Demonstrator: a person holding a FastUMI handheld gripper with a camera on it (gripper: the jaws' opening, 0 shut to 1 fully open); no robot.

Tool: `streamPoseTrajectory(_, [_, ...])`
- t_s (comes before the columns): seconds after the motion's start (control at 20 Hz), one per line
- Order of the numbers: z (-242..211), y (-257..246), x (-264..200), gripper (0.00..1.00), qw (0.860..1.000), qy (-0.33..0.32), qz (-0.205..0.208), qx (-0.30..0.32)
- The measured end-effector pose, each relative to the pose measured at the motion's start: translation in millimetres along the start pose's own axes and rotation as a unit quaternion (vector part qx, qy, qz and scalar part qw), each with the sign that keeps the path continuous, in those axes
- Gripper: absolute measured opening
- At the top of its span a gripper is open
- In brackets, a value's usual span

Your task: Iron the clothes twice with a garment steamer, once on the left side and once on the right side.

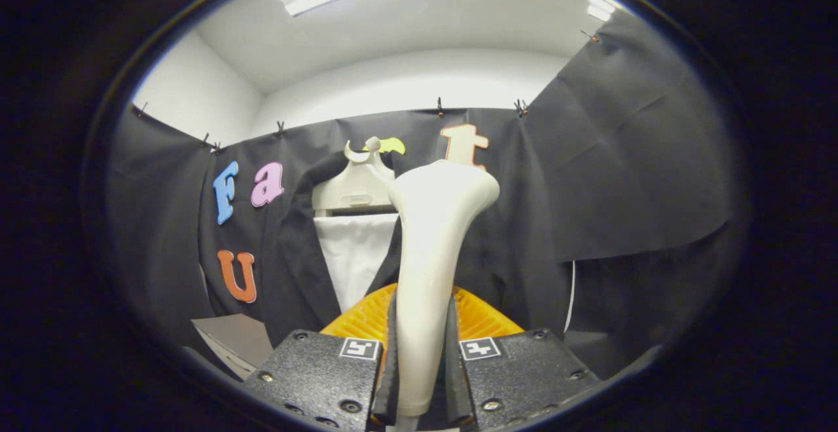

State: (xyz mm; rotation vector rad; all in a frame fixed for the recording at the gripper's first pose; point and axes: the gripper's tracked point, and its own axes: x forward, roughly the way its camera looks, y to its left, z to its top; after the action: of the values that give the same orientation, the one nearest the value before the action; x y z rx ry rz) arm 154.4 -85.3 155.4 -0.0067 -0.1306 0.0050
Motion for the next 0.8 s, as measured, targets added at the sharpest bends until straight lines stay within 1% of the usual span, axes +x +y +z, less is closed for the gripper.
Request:
streamPoseTrajectory(0.15, [-7, -6, 6, 0.32, 1.000, 0.016, 0.006, 0.008])
streamPoseTrajectory(0.4, [-39, -13, 8, 0.31, 0.998, 0.051, 0.006, 0.020])
streamPoseTrajectory(0.55, [-64, -24, -8, 0.31, 0.997, 0.072, 0.013, 0.026])
streamPoseTrajectory(0.8, [-97, -24, -26, 0.32, 0.993, 0.111, 0.027, 0.027])
